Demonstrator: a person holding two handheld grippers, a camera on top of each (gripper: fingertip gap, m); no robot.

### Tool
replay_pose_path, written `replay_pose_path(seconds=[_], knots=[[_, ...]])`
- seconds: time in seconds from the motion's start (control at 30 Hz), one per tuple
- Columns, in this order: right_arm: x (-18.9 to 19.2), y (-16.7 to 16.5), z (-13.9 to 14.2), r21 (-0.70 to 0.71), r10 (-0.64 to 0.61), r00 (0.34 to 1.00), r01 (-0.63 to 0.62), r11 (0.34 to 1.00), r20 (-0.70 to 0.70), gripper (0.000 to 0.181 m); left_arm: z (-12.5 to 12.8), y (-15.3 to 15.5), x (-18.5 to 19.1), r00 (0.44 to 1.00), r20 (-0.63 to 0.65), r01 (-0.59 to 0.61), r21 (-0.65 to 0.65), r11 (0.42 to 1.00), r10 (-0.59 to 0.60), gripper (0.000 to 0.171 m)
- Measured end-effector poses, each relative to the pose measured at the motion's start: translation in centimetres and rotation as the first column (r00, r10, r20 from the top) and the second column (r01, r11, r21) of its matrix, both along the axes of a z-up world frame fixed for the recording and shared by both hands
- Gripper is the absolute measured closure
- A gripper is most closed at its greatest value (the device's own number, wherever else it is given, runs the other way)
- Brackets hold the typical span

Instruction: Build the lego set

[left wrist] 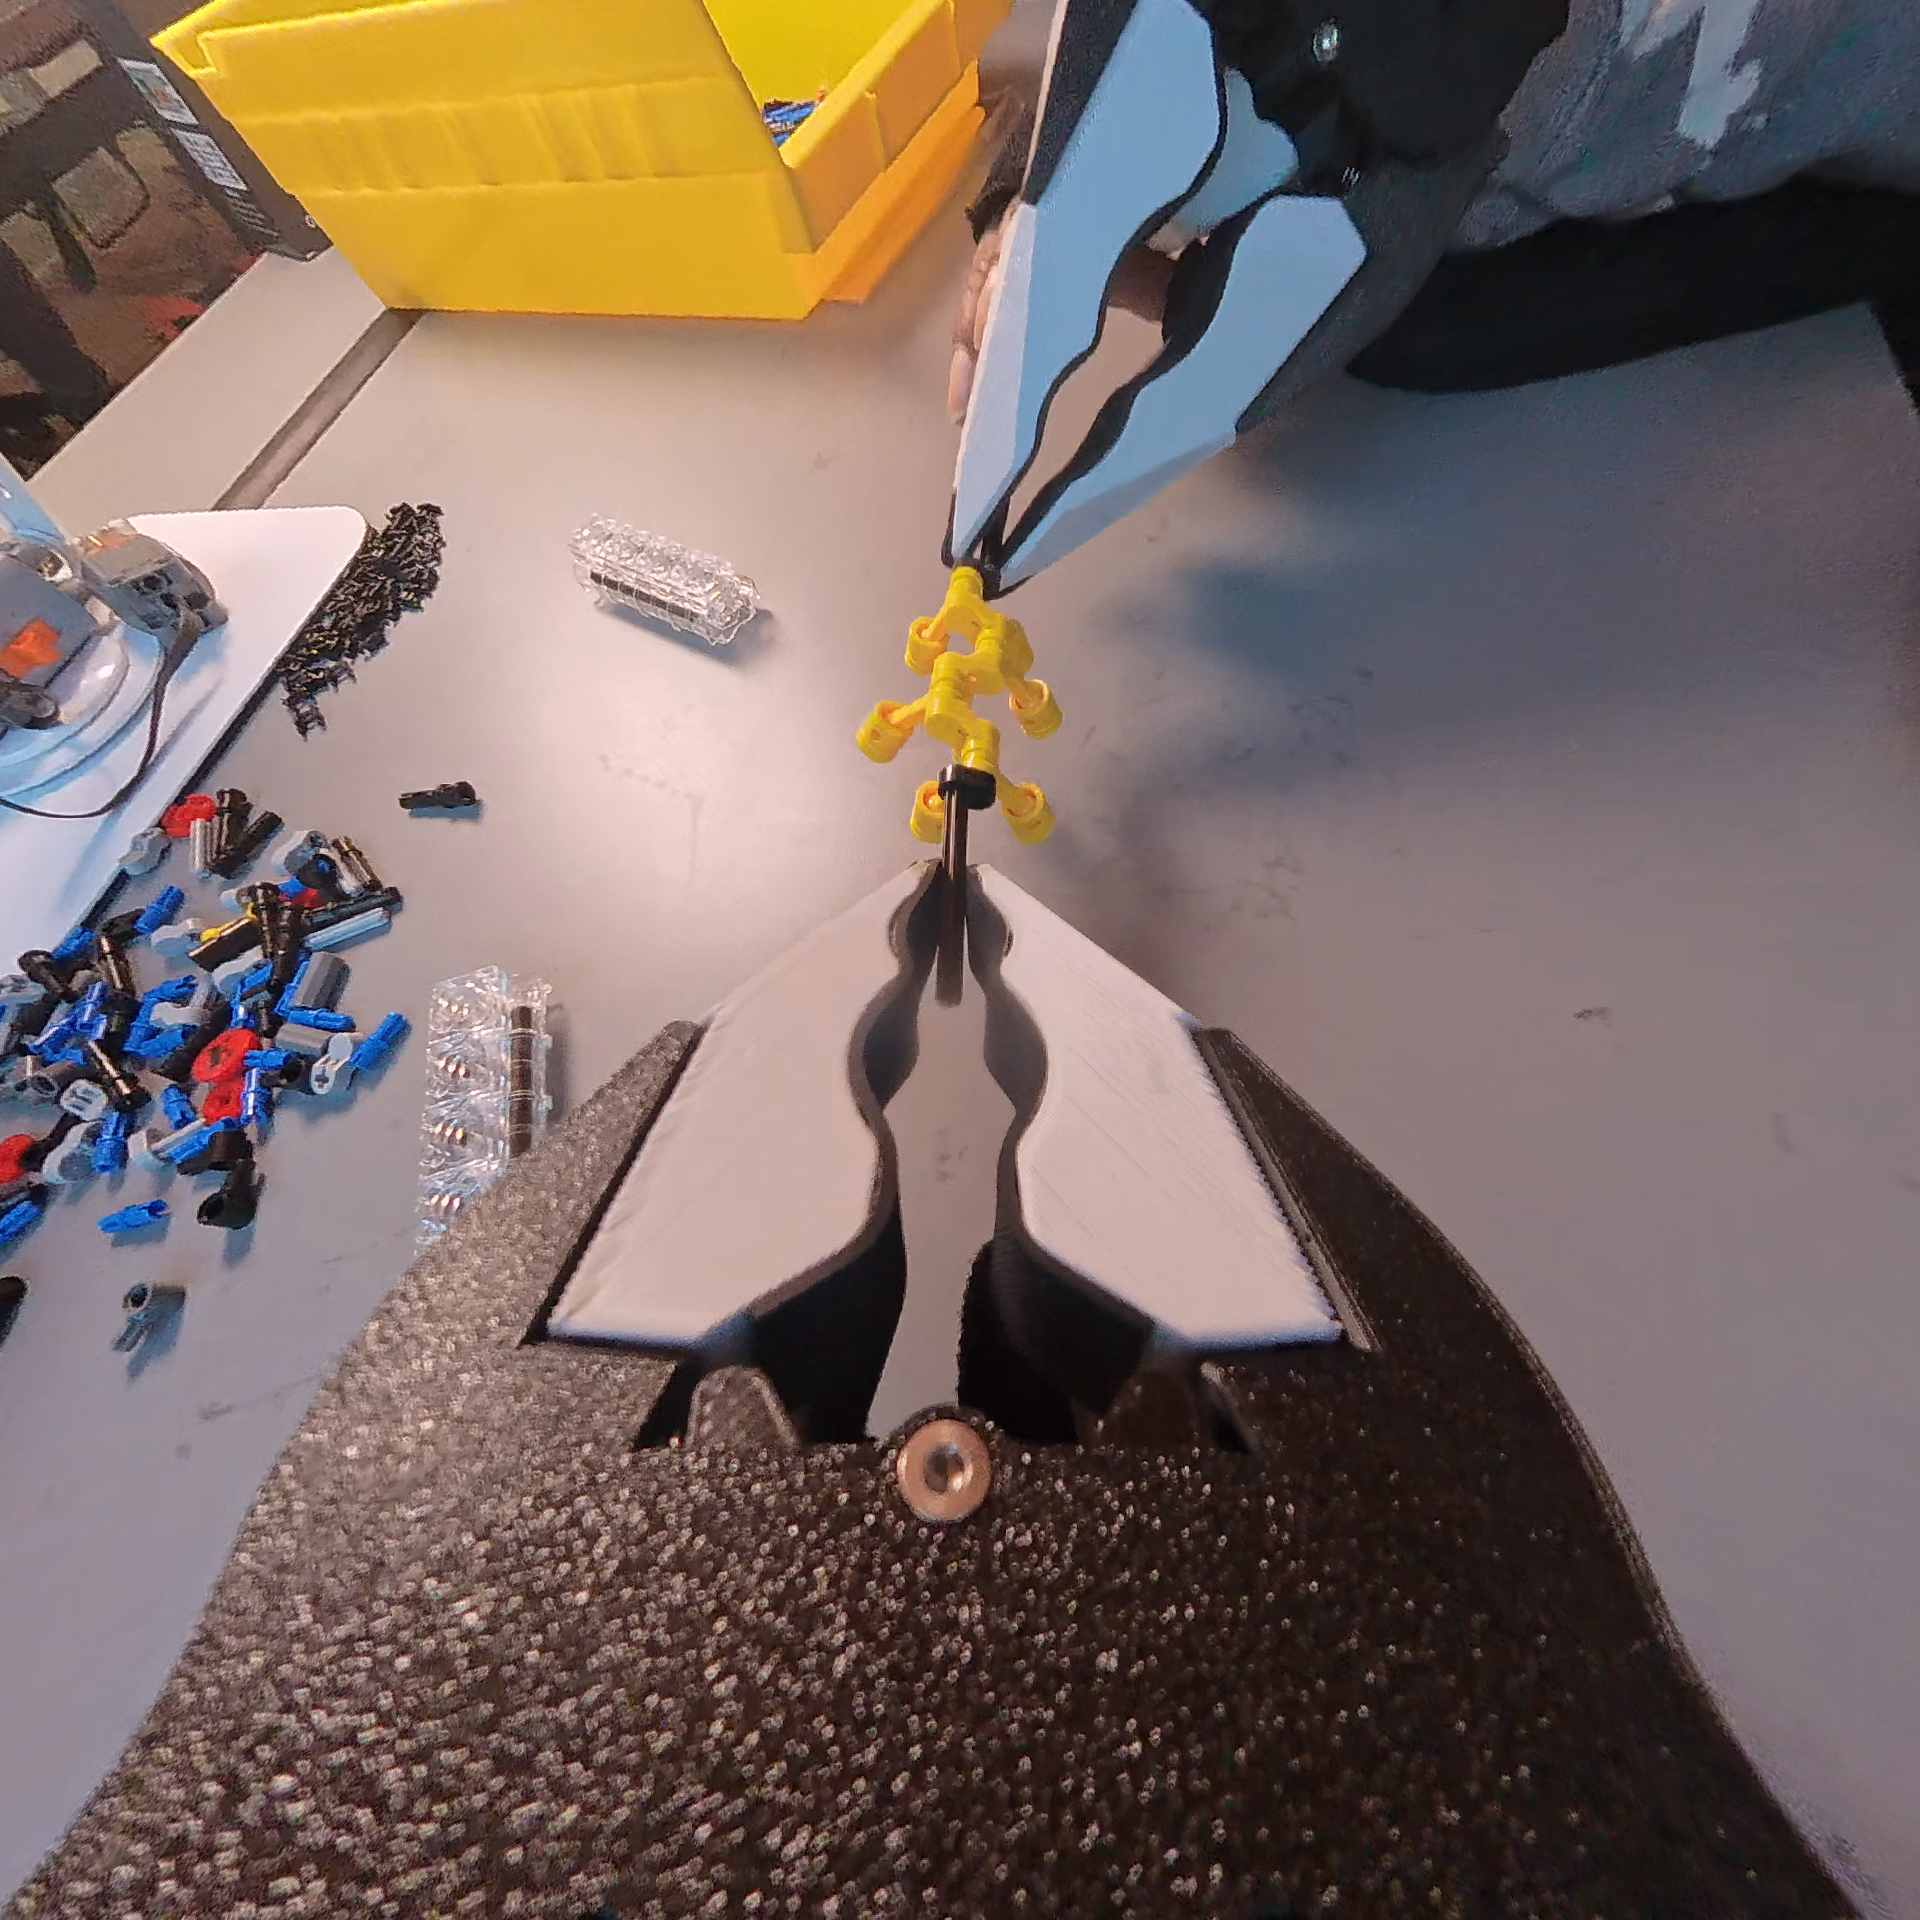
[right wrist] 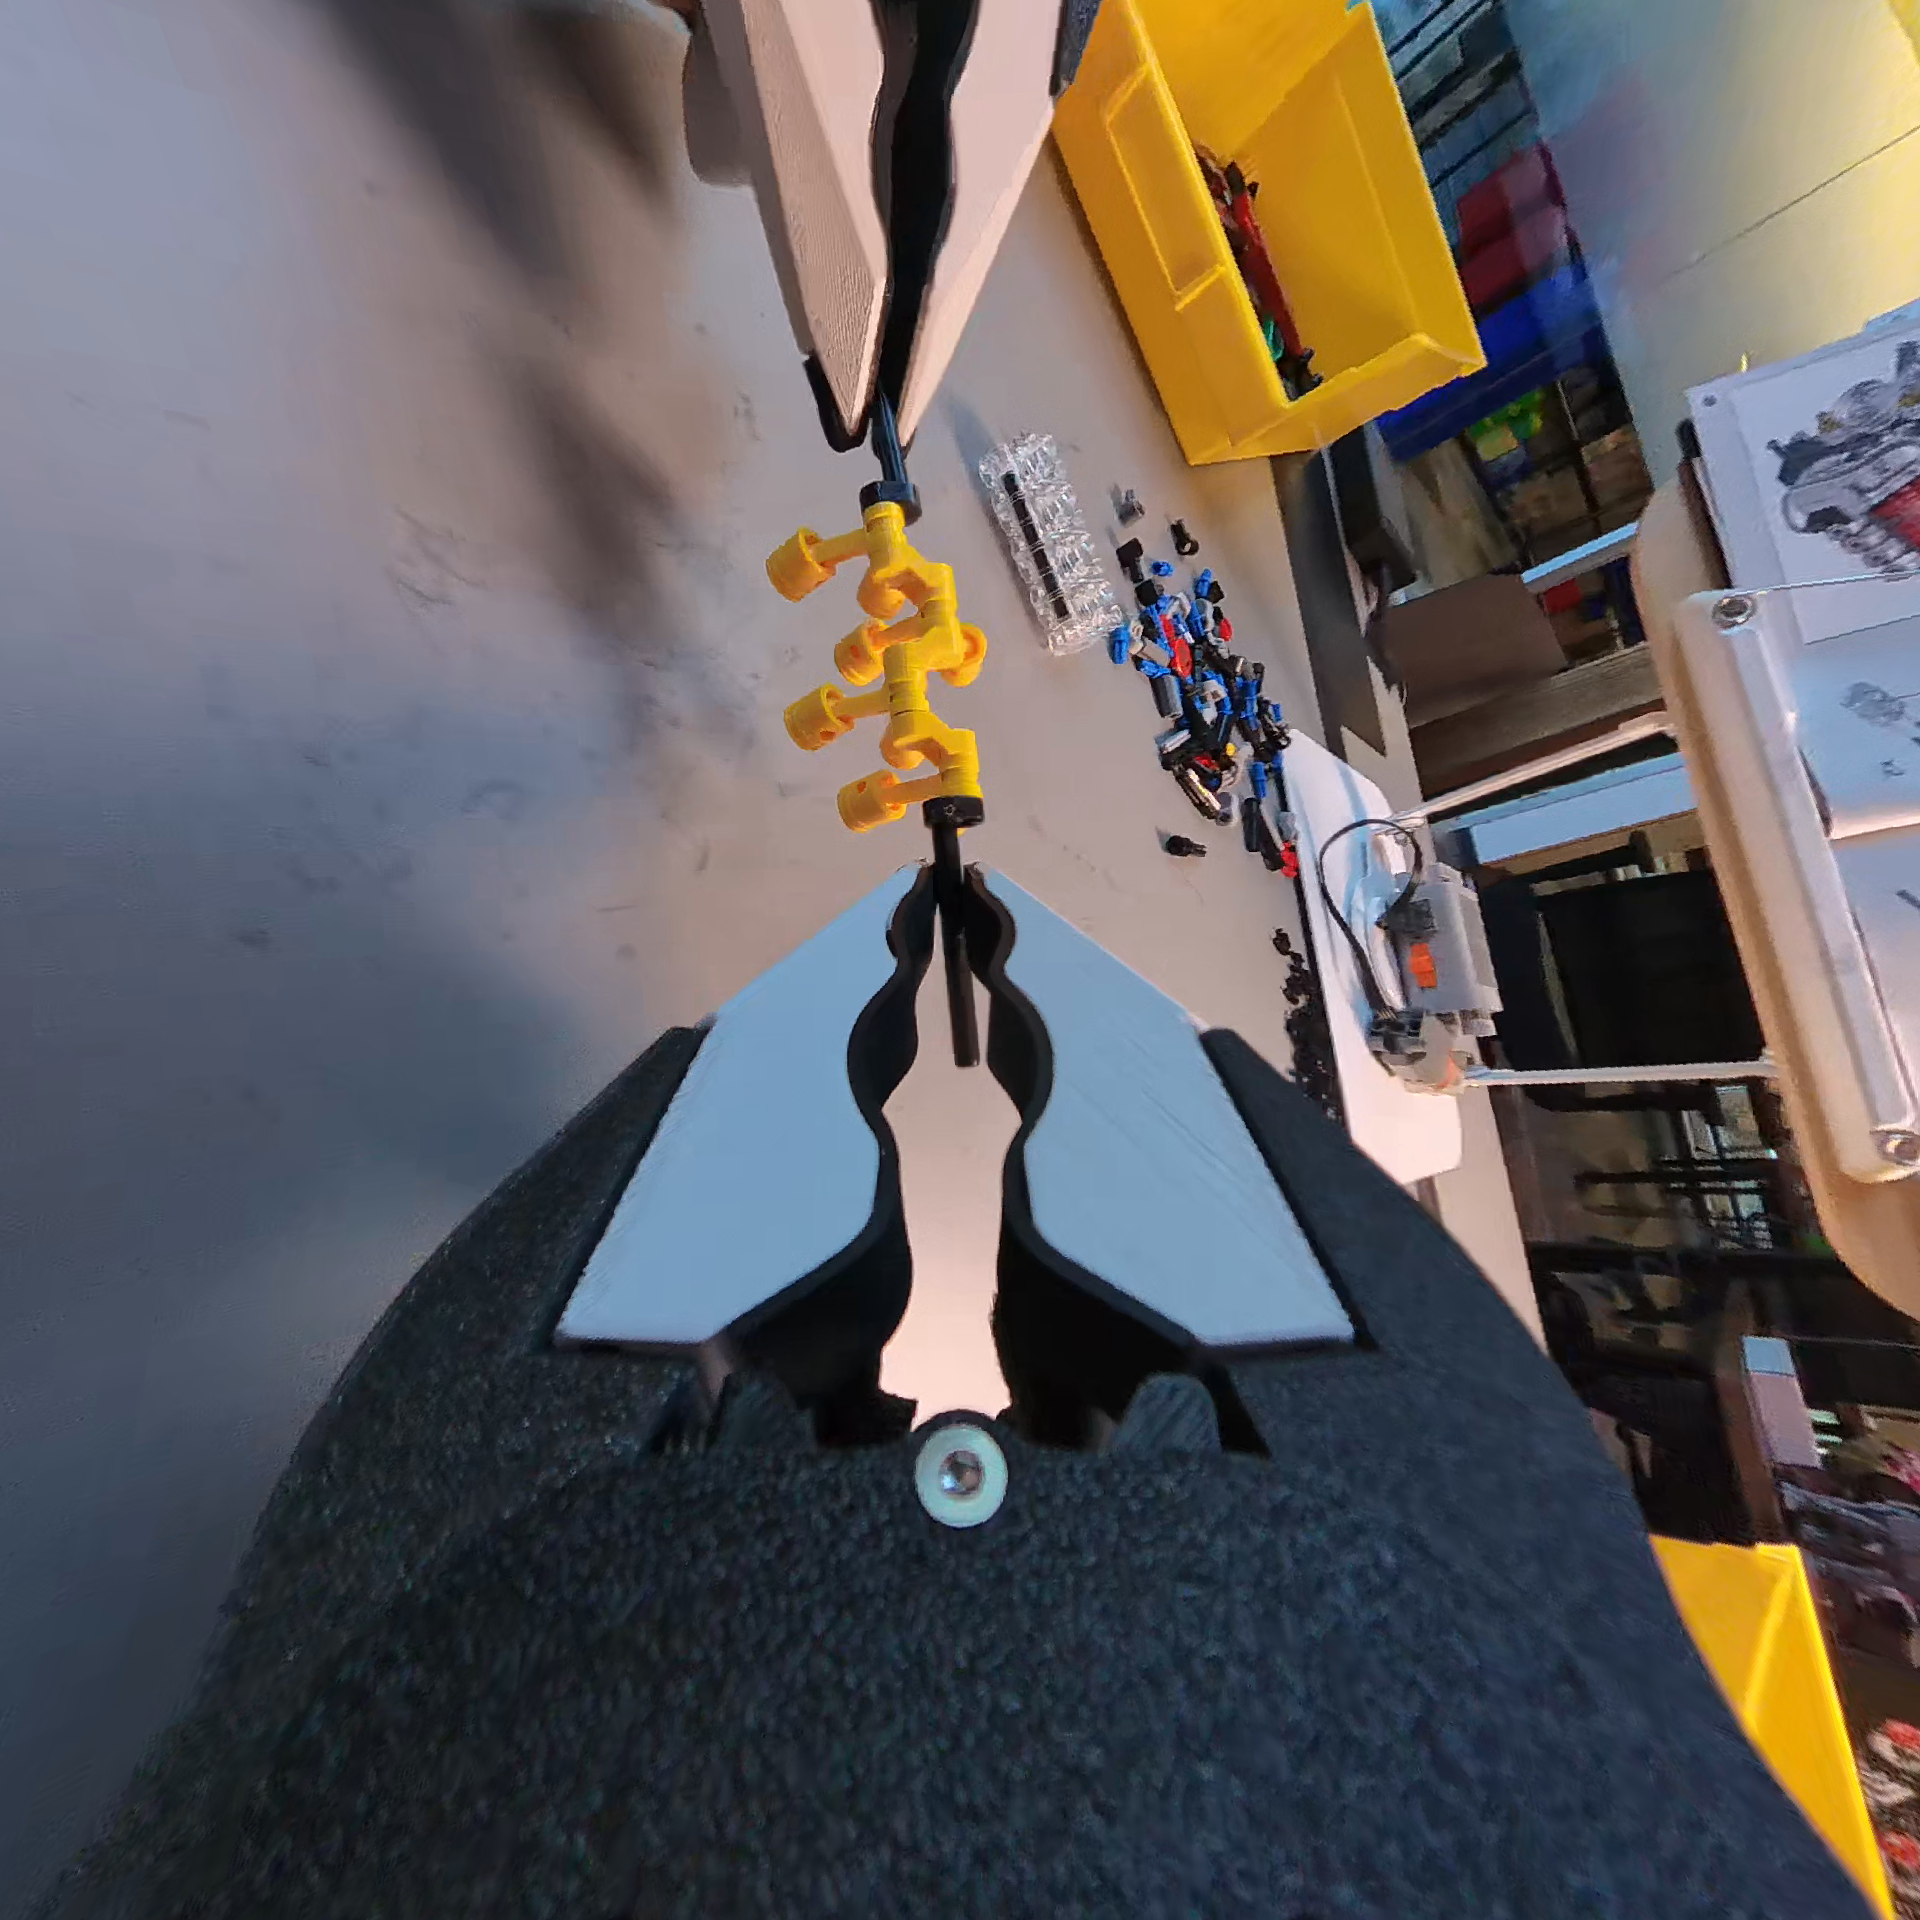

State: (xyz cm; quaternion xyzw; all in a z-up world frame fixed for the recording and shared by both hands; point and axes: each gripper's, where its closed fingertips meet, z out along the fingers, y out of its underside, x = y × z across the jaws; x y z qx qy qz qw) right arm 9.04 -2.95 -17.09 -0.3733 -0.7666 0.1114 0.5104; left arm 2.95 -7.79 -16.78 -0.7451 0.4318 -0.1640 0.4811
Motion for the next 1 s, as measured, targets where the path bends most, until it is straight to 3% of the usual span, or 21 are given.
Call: replay_pose_path(seconds=[0.2, 0.4, 1.0], knots=[[0.9, -1.0, -0.2, -0.123, 0.035, 0.998, -0.029, 0.992, 0.052, 0.177, -1.2, 0.0, 0.0, 1.0, -0.021, -0.008, -0.065, 0.998, 0.006, 0.167], [1.7, -1.1, -3.3, -0.187, 0.036, 0.981, 0.001, 0.982, 0.192, 0.176, -3.5, 0.5, -0.5, 0.994, -0.1, -0.059, -0.145, 0.988, 0.045, 0.165], [2.1, -0.6, -3.1, -0.247, 0.018, 0.982, 0.029, 0.969, 0.186, 0.172, -3.9, 0.6, -1.7, 0.988, -0.135, -0.094, -0.135, 0.986, 0.076, 0.162]])
